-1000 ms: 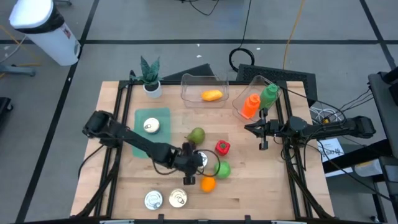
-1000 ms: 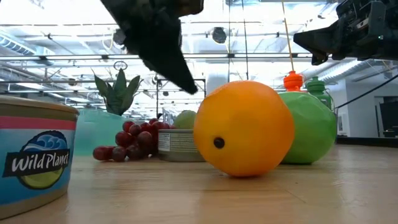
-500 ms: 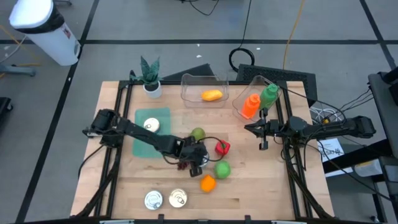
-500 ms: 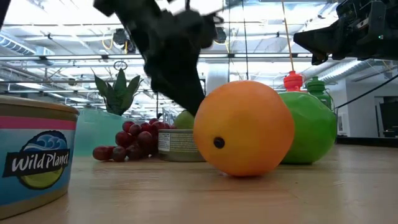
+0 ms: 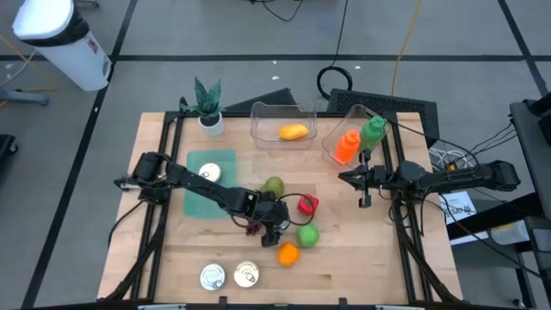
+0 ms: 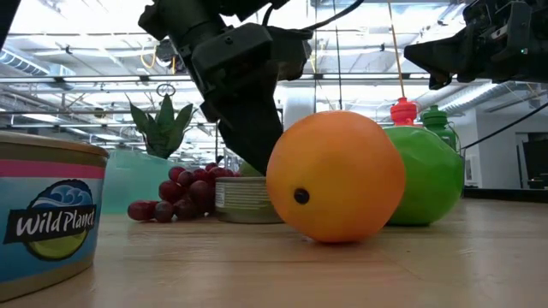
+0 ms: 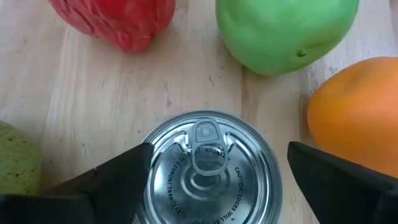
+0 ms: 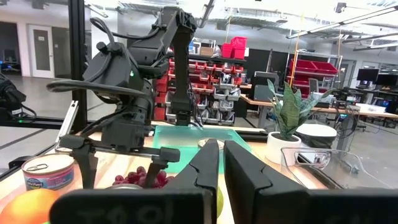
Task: Pick & Place Food Item
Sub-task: Put the green tuna can into the green bin
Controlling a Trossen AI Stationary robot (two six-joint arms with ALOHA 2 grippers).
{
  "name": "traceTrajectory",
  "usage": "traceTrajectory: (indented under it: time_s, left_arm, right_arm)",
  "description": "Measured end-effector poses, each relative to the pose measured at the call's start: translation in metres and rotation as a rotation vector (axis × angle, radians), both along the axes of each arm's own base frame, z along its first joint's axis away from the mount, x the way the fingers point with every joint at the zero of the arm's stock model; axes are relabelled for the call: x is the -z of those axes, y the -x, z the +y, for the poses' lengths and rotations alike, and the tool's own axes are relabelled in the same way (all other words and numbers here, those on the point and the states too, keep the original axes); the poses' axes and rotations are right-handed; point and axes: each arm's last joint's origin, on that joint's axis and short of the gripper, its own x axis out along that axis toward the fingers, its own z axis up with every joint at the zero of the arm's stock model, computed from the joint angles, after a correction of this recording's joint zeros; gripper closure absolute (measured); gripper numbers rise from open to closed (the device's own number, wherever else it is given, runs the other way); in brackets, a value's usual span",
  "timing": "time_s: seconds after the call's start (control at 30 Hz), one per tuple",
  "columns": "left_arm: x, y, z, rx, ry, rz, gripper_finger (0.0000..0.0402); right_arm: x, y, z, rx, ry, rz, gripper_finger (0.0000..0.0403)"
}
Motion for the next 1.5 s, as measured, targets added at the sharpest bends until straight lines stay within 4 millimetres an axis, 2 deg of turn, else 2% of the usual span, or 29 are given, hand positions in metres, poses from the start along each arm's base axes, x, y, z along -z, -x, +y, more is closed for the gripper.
traceTrajectory:
  time_s: [0.27, 0.53, 0.73, 0.87, 0.97, 1.1, 1.3, 1.5]
  left_arm:
    - [0.001, 0.002, -0.003, 0.006, -0.026, 0.008, 0.0059]
    - [0.006, 0.023, -0.023, 0.077, -0.131, 0.16, 0.0067]
    - [0.004, 0.036, -0.035, 0.111, -0.019, 0.262, 0.0062]
    - [-0.002, 0.043, -0.045, 0.152, 0.117, 0.307, 0.0066]
    - [-0.007, 0.047, -0.049, 0.152, 0.147, 0.32, 0.0072]
    - [-0.013, 0.052, -0.047, 0.075, 0.175, 0.343, 0.0079]
    - [-0.027, 0.069, -0.04, -0.055, 0.251, 0.49, 0.0093]
    - [-0.039, 0.089, -0.039, -0.258, 0.194, 0.58, 0.009]
  right_arm:
    - [0.0, 0.0, 0.0, 0.0, 0.0, 0.0, 0.039]
    - [0.0, 0.0, 0.0, 0.0, 0.0, 0.0, 0.0389]
    - [0.0, 0.0, 0.0, 0.0, 0.0, 0.0, 0.0389]
    - [0.0, 0.0, 0.0, 0.0, 0.0, 0.0, 0.039]
    - [0.0, 0.0, 0.0, 0.0, 0.0, 0.0, 0.0389]
    - [0.0, 0.0, 0.0, 0.0, 0.0, 0.0, 0.039]
    - [0.0, 0.0, 0.0, 0.0, 0.0, 0.004, 0.039]
    - [0.001, 0.0, 0.0, 0.0, 0.0, 0.007, 0.039]
